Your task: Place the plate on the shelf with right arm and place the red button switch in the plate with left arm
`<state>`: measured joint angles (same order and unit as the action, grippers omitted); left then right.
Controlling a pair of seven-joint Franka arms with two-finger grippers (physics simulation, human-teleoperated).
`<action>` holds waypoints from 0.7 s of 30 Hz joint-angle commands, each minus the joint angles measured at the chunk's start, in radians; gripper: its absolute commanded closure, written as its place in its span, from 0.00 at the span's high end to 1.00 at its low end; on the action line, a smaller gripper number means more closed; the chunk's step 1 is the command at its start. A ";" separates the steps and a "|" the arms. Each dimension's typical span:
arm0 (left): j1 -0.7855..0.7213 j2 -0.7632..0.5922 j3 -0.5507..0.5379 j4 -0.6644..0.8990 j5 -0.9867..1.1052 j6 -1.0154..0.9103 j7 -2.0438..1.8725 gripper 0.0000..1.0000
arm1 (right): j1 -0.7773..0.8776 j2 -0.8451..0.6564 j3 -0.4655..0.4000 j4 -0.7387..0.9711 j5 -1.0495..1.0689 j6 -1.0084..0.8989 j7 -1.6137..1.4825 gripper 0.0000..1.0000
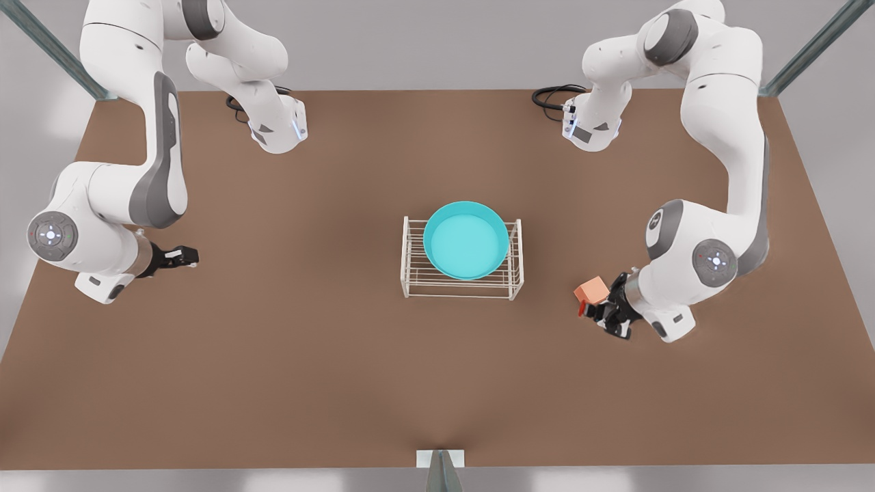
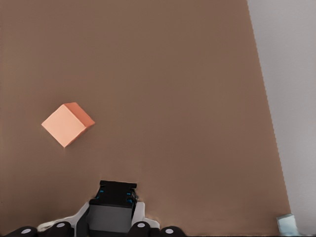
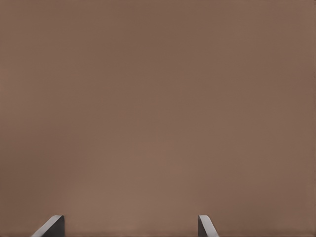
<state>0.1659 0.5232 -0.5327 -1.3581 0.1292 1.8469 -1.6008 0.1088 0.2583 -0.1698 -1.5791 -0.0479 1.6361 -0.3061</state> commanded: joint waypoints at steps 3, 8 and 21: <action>-0.100 -0.018 -0.061 0.001 0.020 -0.101 -0.458 0.46 | 0.000 0.001 0.000 0.001 -0.006 -0.005 0.016 1.00; -0.322 -0.005 -0.058 -0.001 0.099 -0.084 -0.639 0.46 | 0.002 0.001 0.000 0.001 -0.007 -0.005 0.018 1.00; -0.476 0.049 -0.052 -0.081 0.267 -0.074 -0.673 1.00 | 0.005 0.006 0.001 0.002 -0.007 -0.004 0.018 1.00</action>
<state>-0.3030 0.5730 -0.5841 -1.4382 0.3645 1.7750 -2.0389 0.1136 0.2649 -0.1692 -1.5778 -0.0558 1.6327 -0.2940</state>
